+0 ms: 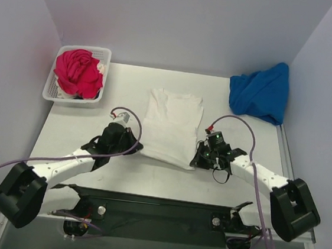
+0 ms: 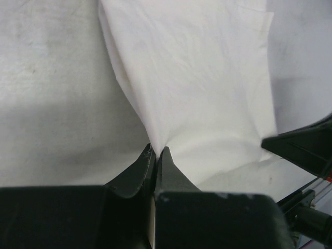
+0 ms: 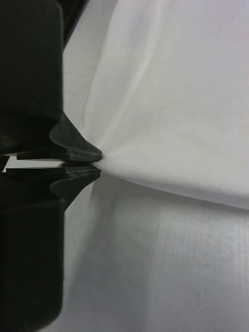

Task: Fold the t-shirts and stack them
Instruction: Fold the tshirt

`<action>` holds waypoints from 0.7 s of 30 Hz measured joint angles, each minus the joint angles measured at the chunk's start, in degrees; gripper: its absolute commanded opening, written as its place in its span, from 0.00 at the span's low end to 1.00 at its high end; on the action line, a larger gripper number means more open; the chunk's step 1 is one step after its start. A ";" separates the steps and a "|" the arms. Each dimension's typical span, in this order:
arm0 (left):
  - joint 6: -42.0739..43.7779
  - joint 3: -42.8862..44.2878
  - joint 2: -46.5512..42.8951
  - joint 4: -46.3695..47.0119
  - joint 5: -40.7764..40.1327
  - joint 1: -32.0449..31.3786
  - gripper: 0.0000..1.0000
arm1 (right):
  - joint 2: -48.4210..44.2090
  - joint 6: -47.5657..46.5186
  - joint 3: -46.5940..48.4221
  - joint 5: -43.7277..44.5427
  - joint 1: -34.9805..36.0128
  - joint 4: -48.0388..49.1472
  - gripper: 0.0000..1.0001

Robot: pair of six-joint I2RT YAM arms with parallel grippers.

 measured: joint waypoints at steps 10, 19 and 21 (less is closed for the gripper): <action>-2.45 -3.10 -19.98 -20.06 -8.09 -4.20 0.00 | -26.86 5.27 -2.25 3.78 7.96 -11.82 0.00; -3.34 1.70 -25.99 -27.85 -10.36 -7.56 0.00 | -34.56 6.25 2.71 6.38 10.10 -21.40 0.00; -3.19 3.48 -26.80 -28.63 -11.28 -8.17 0.00 | -35.15 6.21 3.76 6.97 10.12 -22.21 0.00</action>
